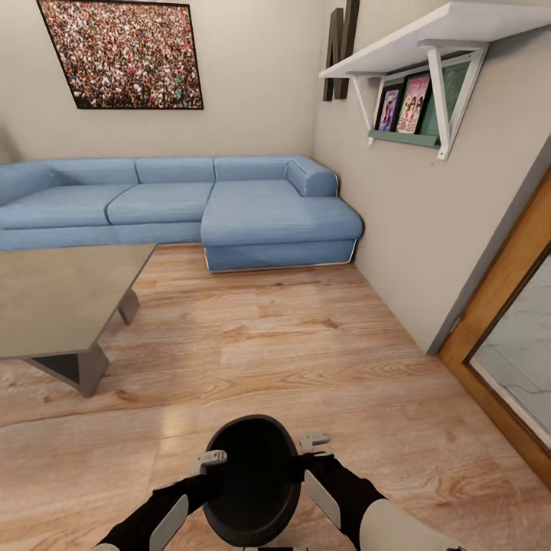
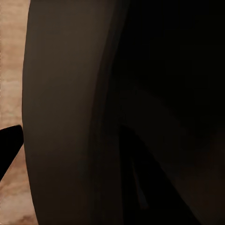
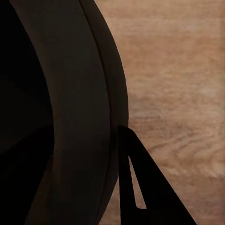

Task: Place each of the two pumpkins and all three candles from the living room inside a cabinet in the living room (use any cabinet), then make sure every cabinet is closed, and position the cauldron so it is next to a table in the living room.

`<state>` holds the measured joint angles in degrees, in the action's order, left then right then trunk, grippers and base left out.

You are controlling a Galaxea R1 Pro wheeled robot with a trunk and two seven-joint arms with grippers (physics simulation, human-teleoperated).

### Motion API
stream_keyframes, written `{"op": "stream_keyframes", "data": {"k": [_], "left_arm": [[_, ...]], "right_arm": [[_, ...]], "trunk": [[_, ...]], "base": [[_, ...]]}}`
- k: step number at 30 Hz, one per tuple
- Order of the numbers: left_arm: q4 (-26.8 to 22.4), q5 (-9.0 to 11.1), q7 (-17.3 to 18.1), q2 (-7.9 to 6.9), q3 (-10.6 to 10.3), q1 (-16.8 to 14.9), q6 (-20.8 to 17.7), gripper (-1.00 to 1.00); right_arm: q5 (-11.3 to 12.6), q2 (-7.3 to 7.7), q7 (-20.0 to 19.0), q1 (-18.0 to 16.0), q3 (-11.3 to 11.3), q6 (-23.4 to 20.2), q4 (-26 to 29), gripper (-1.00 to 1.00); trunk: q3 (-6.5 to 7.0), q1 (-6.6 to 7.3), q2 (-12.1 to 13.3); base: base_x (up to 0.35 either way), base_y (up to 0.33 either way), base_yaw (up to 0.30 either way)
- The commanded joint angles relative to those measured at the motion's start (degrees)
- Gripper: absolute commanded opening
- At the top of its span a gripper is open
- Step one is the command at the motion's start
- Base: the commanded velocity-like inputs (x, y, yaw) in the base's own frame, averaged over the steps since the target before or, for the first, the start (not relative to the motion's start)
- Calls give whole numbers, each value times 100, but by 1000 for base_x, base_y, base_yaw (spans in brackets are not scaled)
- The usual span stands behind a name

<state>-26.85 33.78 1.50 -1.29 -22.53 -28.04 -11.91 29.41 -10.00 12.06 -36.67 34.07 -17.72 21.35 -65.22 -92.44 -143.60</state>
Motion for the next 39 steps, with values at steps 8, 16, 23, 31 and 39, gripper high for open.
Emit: {"op": "stream_keyframes", "data": {"k": [8, 16, 23, 31, 39], "left_arm": [[-111, 80, 7, 1, -58, -75, -84, -100], [-149, 104, 8, -1, -59, -87, -91, -100], [-160, 111, 16, -19, -59, -83, -92, -100], [-162, 120, 17, -20, -46, -78, -83, -100], [-162, 120, 17, -22, -42, -76, -66, -100]], "right_arm": [[129, 0, -143, -7, 10, -40, 425, -100], [127, 0, -142, -7, 3, -37, 485, -100], [134, 0, -142, -7, 3, -25, 489, -100], [135, 0, -149, -7, 8, -8, 486, -100], [159, 0, -125, -7, 12, 227, 486, -100]], "trunk": [[18, 4, -1], [195, 25, 9], [350, 43, 19], [350, 43, 19], [351, 43, 19]], "base": [[0, 0, 0], [0, 0, 0], [0, 0, 0], [0, 0, 0], [0, 0, 32]]}}
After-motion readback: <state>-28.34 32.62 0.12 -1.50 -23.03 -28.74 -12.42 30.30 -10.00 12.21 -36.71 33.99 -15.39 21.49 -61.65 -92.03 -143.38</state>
